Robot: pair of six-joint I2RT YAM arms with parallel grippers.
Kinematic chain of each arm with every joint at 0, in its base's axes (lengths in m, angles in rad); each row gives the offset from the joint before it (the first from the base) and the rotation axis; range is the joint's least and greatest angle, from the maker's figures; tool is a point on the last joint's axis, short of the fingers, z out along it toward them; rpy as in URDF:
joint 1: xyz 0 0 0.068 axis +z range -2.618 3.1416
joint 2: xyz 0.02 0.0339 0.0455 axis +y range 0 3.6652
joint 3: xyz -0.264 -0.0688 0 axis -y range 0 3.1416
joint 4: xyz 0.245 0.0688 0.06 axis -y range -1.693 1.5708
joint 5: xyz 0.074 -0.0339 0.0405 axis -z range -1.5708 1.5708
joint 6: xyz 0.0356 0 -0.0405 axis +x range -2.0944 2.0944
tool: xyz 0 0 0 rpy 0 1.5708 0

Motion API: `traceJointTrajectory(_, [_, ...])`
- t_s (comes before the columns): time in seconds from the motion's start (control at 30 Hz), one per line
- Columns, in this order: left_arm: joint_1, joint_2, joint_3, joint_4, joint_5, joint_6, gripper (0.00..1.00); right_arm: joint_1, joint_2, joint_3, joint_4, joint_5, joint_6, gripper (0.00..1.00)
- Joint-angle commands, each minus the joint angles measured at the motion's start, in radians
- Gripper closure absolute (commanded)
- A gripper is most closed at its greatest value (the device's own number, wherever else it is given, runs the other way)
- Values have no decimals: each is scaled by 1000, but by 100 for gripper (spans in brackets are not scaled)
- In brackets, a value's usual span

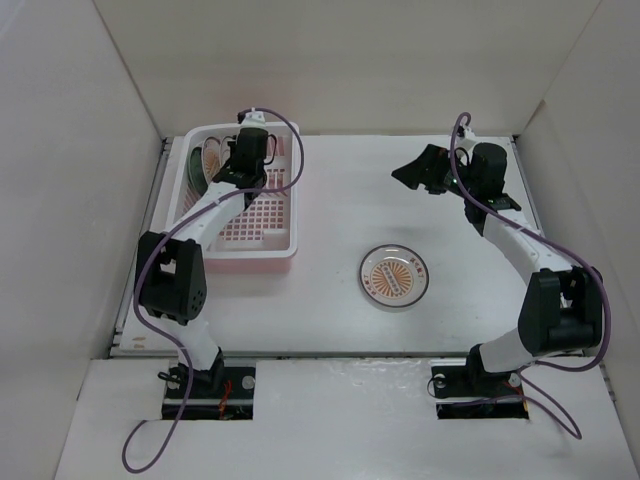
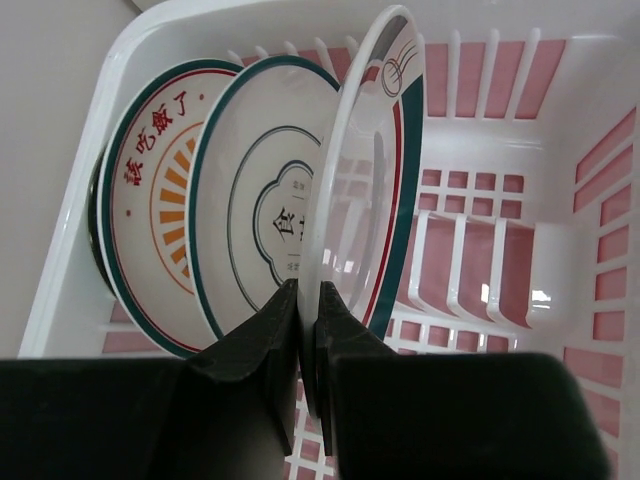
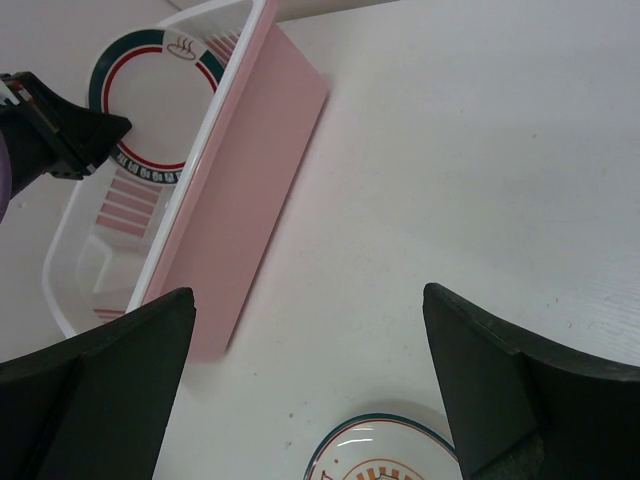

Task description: Load the plates into the dish rack

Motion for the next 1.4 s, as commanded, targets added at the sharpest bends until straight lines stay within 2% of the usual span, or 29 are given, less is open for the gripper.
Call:
traceJointTrajectory(0.0, [5, -21, 8, 62, -7, -10, 100, 13, -33, 45, 21, -14, -18, 0])
traceJointTrajectory(0.3, [5, 44, 46, -15, 30, -33, 100, 13, -33, 45, 21, -14, -18, 0])
traceJointTrajectory(0.57, [5, 35, 47, -44, 30, -51, 100, 13, -33, 45, 21, -23, -18, 0])
traceJointTrajectory(0.63, [5, 21, 36, -44, 30, -51, 88, 13, -33, 45, 21, -23, -18, 0])
traceJointTrajectory(0.8, [5, -11, 36, -53, 39, -51, 69, 13, -33, 45, 21, -23, -18, 0])
traceJointTrajectory(0.97, [5, -21, 45, -75, 60, -51, 64, 13, -23, 45, 21, -32, -18, 0])
traceJointTrajectory(1.13, [-4, -92, 65, -85, 108, -51, 50, 13, 0, 45, 21, -23, -18, 0])
traceJointTrajectory(1.17, [-13, -105, 65, -85, 122, -39, 50, 13, 12, 35, 21, -23, -18, 0])
traceJointTrajectory(1.3, [-31, -158, 93, -114, 186, -48, 27, -9, 38, 35, -35, 18, -55, 0])
traceJointTrajectory(1.33, [-40, -178, 93, -127, 186, -48, 12, -39, 38, 13, -46, 32, -64, 0])
traceJointTrajectory(1.37, [-56, -191, 106, -136, 186, -48, 7, -53, 38, 0, -46, 32, -64, 0])
